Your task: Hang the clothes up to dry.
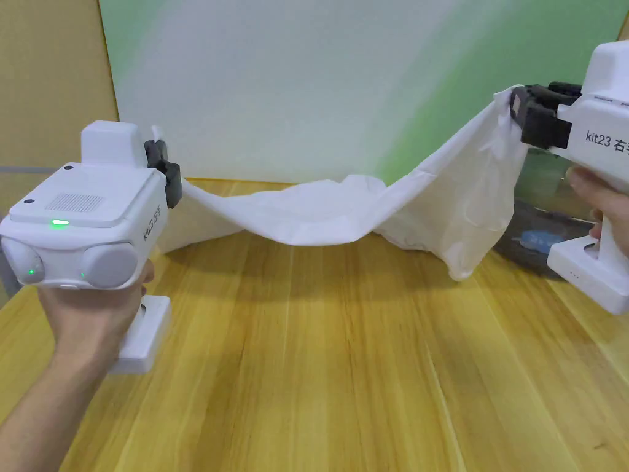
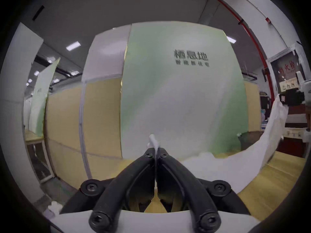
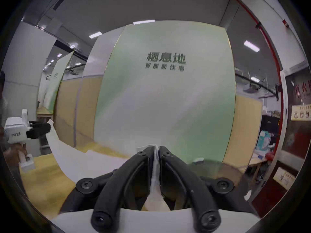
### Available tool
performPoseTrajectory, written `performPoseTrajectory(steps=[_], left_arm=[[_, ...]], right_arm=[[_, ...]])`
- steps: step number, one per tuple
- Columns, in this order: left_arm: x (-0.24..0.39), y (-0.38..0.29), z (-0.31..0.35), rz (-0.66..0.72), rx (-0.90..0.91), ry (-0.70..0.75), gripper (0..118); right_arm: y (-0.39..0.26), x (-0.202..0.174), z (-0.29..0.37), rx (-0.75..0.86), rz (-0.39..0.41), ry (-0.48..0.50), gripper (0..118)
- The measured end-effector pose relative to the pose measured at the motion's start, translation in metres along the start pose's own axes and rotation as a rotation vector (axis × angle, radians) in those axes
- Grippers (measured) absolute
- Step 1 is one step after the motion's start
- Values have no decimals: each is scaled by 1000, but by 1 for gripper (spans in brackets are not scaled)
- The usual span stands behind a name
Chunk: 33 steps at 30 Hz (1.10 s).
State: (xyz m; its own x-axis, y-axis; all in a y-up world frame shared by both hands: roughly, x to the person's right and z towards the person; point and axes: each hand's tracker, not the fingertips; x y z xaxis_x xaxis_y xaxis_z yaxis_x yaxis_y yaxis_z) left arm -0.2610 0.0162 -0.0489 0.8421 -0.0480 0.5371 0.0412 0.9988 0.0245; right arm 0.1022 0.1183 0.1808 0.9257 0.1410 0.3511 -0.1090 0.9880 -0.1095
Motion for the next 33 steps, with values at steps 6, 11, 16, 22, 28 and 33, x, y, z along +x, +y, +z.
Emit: performPoseTrajectory(steps=[6,11,16,22,28,33], left_arm=[[7,-37,59,59,-109,-51,0],[4,-69,85,106,-263,-135,0],[10,-94,100,49,-472,-174,0],[23,-112,106,84,-552,-201,0],[28,-118,102,70,-604,-200,9],[23,-88,107,63,-532,-184,118]], right_arm=[[-61,-20,44,-159,12,33,10],[-115,-28,60,-417,-60,116,10],[-153,-46,63,-673,-29,144,10],[-176,-61,56,-803,-63,150,10],[-181,-55,60,-780,-162,108,40],[-158,-42,72,-573,-174,36,117]])
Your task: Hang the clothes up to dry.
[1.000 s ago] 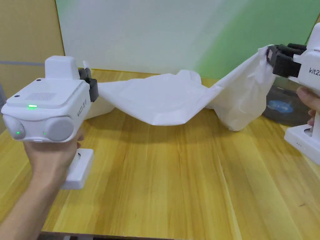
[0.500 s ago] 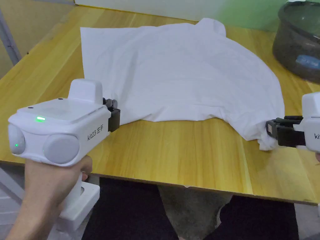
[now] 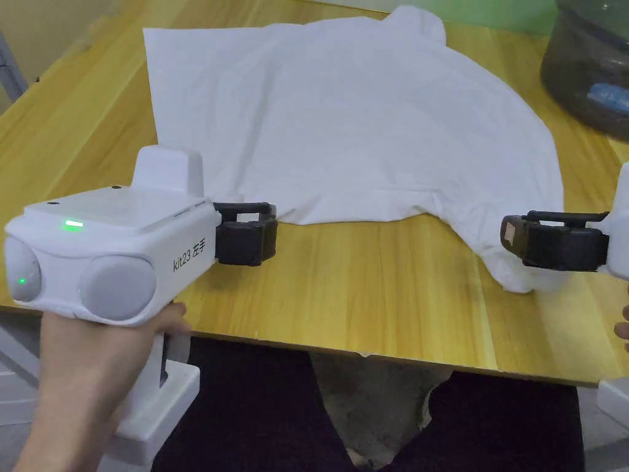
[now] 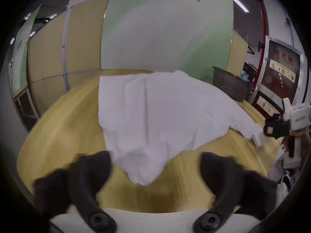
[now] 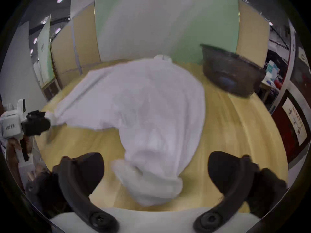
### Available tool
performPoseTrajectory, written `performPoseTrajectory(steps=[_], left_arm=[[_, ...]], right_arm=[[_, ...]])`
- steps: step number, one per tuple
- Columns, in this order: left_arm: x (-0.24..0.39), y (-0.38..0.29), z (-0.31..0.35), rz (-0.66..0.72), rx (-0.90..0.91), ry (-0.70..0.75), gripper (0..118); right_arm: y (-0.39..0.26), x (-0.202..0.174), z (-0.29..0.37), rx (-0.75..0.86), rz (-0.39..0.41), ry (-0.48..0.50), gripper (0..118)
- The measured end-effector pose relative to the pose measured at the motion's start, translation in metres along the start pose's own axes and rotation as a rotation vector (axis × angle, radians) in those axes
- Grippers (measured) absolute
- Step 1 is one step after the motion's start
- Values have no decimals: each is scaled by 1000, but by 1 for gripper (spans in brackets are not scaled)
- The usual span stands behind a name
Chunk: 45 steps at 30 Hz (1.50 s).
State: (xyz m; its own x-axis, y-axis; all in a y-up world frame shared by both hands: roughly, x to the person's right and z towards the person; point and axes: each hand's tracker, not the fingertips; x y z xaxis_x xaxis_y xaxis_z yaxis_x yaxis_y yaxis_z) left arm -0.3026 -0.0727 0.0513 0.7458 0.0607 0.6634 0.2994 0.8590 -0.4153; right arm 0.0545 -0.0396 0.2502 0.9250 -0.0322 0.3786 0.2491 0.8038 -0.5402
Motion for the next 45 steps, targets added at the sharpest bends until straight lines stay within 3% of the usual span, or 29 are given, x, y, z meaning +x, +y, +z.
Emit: performPoseTrajectory(steps=[3,7,9,10,11,12,13,15,17,22,29,32,34,37,39,42,45], left_arm=[[-6,42,12,-54,106,15,118],[-13,71,5,8,239,-4,115],[-13,76,1,61,300,-16,103],[-13,79,-3,76,330,-25,83],[-11,84,-6,84,325,-29,49],[-12,84,-9,83,308,-29,0],[-10,84,-13,80,301,-27,0],[-1,80,-21,70,324,20,0],[-4,77,-26,57,289,-3,0],[-5,78,-43,52,222,-19,0],[-22,104,-67,22,144,-40,0],[-56,152,-98,107,5,-171,0],[-75,182,-129,42,18,-101,0],[-100,220,-190,-22,-12,146,0],[-120,232,-227,-20,-91,184,0],[-143,234,-271,52,-195,231,0],[-155,234,-299,96,-217,263,0]], right_arm=[[18,-2,23,208,-119,60,118],[50,-16,29,436,-118,115,117],[62,-26,22,478,-122,100,111],[67,-31,17,457,-123,107,101],[69,-35,11,454,-131,128,72],[70,-38,6,447,-139,179,10],[71,-40,0,460,-156,209,7],[68,-47,-10,461,-161,166,7],[68,-49,-20,382,-68,184,7],[62,-47,-37,353,-123,189,7],[66,-42,-50,311,-119,180,7],[74,-41,-57,288,-100,192,7],[83,-47,-64,281,-71,189,7],[105,-63,-86,232,-17,224,7],[120,-79,-104,235,-4,213,7],[141,-108,-136,215,19,285,7],[159,-141,-164,191,103,323,7]])
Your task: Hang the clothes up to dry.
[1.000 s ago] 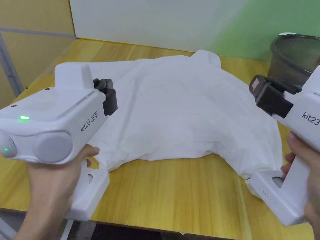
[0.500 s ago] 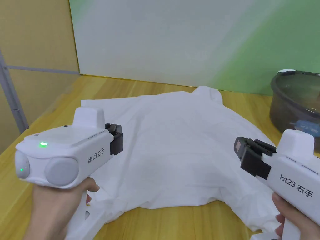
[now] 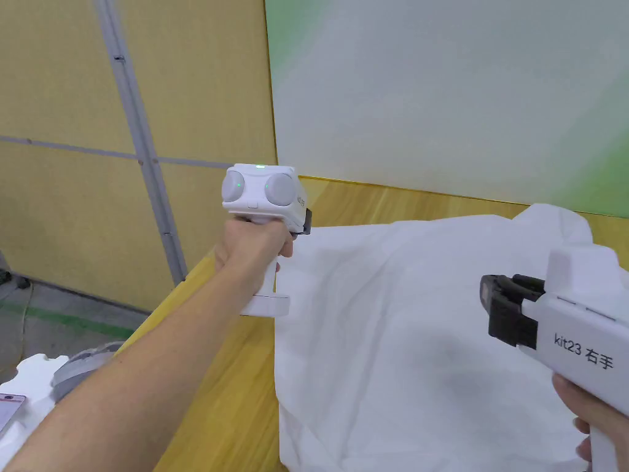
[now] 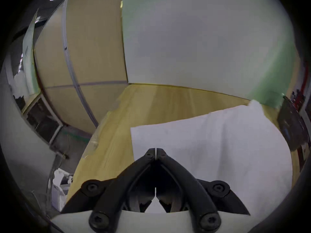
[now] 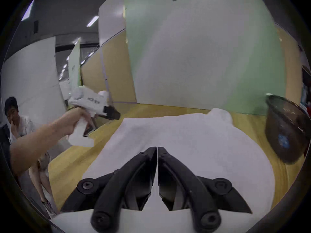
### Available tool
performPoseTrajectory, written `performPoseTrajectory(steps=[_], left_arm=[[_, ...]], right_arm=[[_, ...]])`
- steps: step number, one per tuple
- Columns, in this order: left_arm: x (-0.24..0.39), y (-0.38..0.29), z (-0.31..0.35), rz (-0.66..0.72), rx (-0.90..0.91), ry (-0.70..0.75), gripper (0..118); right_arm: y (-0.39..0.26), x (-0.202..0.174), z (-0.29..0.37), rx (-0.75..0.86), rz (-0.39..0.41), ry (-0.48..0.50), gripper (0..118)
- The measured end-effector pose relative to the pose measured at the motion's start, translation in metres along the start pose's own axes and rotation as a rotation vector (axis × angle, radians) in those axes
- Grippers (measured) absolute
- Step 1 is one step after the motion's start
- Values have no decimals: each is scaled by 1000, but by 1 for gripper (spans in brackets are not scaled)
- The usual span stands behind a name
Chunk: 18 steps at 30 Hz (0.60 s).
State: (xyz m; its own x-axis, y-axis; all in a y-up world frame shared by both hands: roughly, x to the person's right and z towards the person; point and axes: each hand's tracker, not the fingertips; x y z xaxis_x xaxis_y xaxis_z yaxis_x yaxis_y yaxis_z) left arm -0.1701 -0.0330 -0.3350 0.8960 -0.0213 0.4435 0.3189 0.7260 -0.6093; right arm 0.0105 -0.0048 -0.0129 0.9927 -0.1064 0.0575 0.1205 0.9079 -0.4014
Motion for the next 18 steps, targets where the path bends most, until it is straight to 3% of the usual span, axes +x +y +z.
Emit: performPoseTrajectory(steps=[5,9,14,15,18], left_arm=[[1,3,-32,-61,-71,43,0],[-9,9,-43,19,-44,-1,0],[-14,38,-61,-31,-50,27,0],[-15,40,-65,-19,-47,35,17],[-18,41,-70,-8,-75,-3,118]], right_arm=[[22,-15,-50,-36,59,47,7],[24,-11,-61,-40,47,72,7],[14,-4,-72,-81,13,71,7],[11,-3,-75,-80,-6,64,7],[6,-2,-80,-95,-10,67,7]])
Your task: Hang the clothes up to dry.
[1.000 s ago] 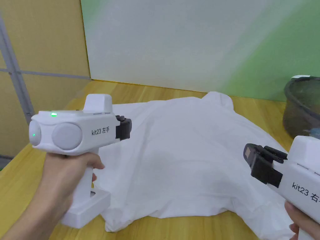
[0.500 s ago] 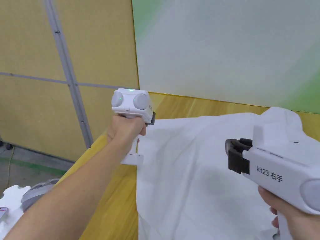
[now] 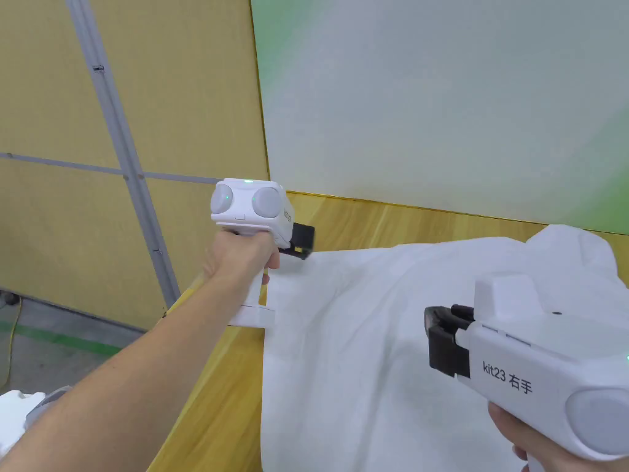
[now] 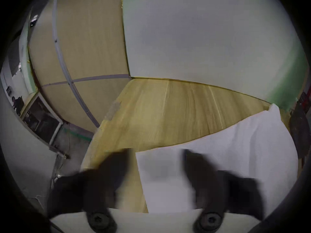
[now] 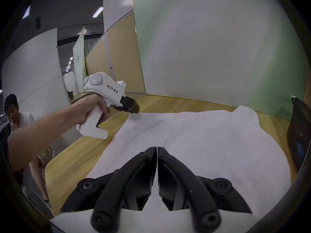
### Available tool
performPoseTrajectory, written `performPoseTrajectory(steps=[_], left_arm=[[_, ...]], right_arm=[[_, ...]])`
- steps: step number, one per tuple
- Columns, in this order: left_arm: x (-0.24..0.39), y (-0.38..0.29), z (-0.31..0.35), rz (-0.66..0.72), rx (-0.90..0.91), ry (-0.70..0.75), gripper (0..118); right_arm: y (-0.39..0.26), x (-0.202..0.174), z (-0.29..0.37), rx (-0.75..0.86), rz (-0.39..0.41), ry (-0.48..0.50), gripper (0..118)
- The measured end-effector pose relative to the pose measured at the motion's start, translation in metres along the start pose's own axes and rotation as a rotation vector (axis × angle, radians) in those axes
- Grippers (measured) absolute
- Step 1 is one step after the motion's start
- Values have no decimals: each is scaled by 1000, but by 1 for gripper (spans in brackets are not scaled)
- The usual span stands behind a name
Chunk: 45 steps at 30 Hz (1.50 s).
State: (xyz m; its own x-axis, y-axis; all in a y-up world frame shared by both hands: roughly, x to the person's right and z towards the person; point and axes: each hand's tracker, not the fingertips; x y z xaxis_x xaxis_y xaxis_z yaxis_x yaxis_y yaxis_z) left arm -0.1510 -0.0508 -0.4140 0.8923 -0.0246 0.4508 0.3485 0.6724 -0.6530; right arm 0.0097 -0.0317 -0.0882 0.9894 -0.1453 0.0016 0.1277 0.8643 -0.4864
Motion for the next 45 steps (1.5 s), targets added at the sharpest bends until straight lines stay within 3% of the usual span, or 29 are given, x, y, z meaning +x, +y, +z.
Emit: performPoseTrajectory(steps=[4,5,7,9,14,16,18,19,21,23,26,28,31,33,34,35,36,37,38,39,42,44,45], left_arm=[[11,0,-4,-31,7,-67,115],[1,-2,-15,-6,-41,-12,114],[-11,-3,-27,24,-50,-23,104],[-15,-5,-34,37,-55,-50,85],[-1,-17,-30,24,-66,-44,75],[4,-23,-25,12,-45,-48,52],[1,-21,-26,-2,-31,-68,0],[10,-24,-25,-2,-9,-151,0],[16,-35,-23,-24,37,-61,0],[25,-45,-16,-31,69,-131,0],[39,-70,17,-72,183,-126,0],[48,-83,39,-98,257,-128,0],[68,-98,63,-71,308,-234,0],[84,-108,70,-185,294,-253,0],[93,-112,74,-242,295,-249,0],[99,-114,77,-226,317,-246,0],[104,-116,77,-245,325,-250,0],[110,-116,76,-216,328,-247,0],[114,-117,75,-229,325,-246,0],[117,-117,75,-241,326,-247,0],[122,-121,79,-175,300,-305,0],[124,-126,83,-201,305,-312,0],[127,-128,84,-195,307,-320,0]], right_arm=[[-5,-2,-6,-23,8,20,7],[-7,-3,-7,-26,8,19,7],[-9,-4,-8,-34,10,27,7],[-10,-5,-8,-39,8,31,7],[-15,-4,-9,-54,4,39,7],[-17,-3,-9,-59,-2,44,7],[-19,-3,-9,-58,-8,45,7],[-20,-3,-10,-61,-17,45,7],[-22,-2,-10,-64,-27,50,7],[-24,2,-8,-58,-40,47,7],[-18,22,-4,-58,-65,31,7],[-7,48,1,-55,-83,-2,7],[17,98,3,-50,-71,-125,7],[38,137,-6,-76,-89,-150,7],[51,154,-9,-63,-66,-257,7],[61,173,-15,-40,-59,-288,7],[71,189,-22,-39,-70,-299,20],[78,207,-32,-44,-113,-301,49],[84,225,-43,-44,-159,-313,87],[88,236,-57,-82,-167,-309,118],[89,259,-71,-96,-187,-318,116],[82,274,-81,-120,-292,-399,117],[81,284,-87,-166,-321,-376,117]])
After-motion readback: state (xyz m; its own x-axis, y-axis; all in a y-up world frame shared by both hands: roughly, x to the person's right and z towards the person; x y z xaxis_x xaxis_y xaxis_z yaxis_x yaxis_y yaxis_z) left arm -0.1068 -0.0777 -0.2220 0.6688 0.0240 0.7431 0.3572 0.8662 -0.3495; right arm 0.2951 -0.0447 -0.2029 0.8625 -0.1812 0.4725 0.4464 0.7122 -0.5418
